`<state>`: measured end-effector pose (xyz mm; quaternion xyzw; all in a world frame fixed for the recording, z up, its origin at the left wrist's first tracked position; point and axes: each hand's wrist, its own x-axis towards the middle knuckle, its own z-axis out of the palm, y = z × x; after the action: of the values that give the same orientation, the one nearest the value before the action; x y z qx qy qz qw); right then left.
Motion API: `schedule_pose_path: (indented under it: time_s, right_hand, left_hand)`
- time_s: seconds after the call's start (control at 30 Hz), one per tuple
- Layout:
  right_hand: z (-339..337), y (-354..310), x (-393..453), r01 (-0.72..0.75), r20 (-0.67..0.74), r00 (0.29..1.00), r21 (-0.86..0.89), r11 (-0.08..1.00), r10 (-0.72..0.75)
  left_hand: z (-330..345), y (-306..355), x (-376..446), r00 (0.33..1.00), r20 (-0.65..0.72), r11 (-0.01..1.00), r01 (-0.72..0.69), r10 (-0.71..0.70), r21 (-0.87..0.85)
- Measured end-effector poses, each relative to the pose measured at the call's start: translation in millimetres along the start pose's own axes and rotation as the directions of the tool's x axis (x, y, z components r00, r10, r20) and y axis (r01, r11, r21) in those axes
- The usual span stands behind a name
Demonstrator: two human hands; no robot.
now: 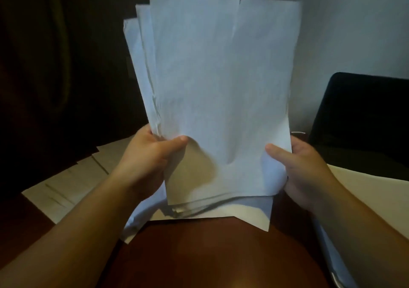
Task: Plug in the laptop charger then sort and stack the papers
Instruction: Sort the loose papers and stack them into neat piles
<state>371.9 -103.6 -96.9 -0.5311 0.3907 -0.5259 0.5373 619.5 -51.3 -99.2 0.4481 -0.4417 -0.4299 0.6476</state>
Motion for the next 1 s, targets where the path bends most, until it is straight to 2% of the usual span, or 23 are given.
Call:
schedule_pose_path:
  time_s: [0.1, 0.17, 0.27, 0.4, 0.5, 0.6, 0.73, 0.9, 1.0]
  right_hand:
    - [3, -3, -3, 0.045, 0.029, 0.998, 0.046, 0.998, -0.047]
    - [4, -4, -4, 0.072, 0.030, 0.997, 0.063, 0.995, -0.074]
    - [5, -2, -5, 0.117, 0.006, 0.993, -0.015, 0.993, -0.117]
    - [7, -4, -6, 0.175, -0.035, 0.984, -0.068, 0.982, -0.177]
    - [10, -6, -6, 0.236, -0.078, 0.966, -0.113, 0.965, -0.245]
    - [12, -5, -7, 0.297, -0.085, 0.944, -0.194, 0.935, -0.318]
    - [13, 0, -8, 0.292, -0.045, 0.948, -0.263, 0.920, -0.314]
    - [6, 6, -5, 0.216, -0.091, 0.966, -0.232, 0.948, -0.243]
    - [6, 4, -6, 0.227, -0.102, 0.963, -0.184, 0.956, -0.248]
  left_hand:
    - [3, 2, -2, 0.990, -0.078, 0.993, -0.121, 0.121, 0.008]
    - [6, 4, -3, 0.979, -0.137, 0.988, -0.153, 0.150, -0.012]
    - [8, 3, -1, 0.967, -0.188, 0.984, -0.178, 0.172, -0.014]
    - [12, 1, -2, 0.948, -0.202, 0.969, -0.242, 0.245, 0.039]
    - [15, 0, -3, 0.928, -0.194, 0.946, -0.293, 0.317, 0.142]
    - [20, 1, -9, 0.919, -0.098, 0.895, -0.341, 0.382, 0.286]
    - [26, -6, -12, 0.941, -0.040, 0.890, -0.303, 0.335, 0.341]
    - [31, -21, -8, 0.967, -0.092, 0.937, -0.201, 0.236, 0.284]
    - [34, -22, -7, 0.967, -0.144, 0.958, -0.172, 0.209, 0.230]
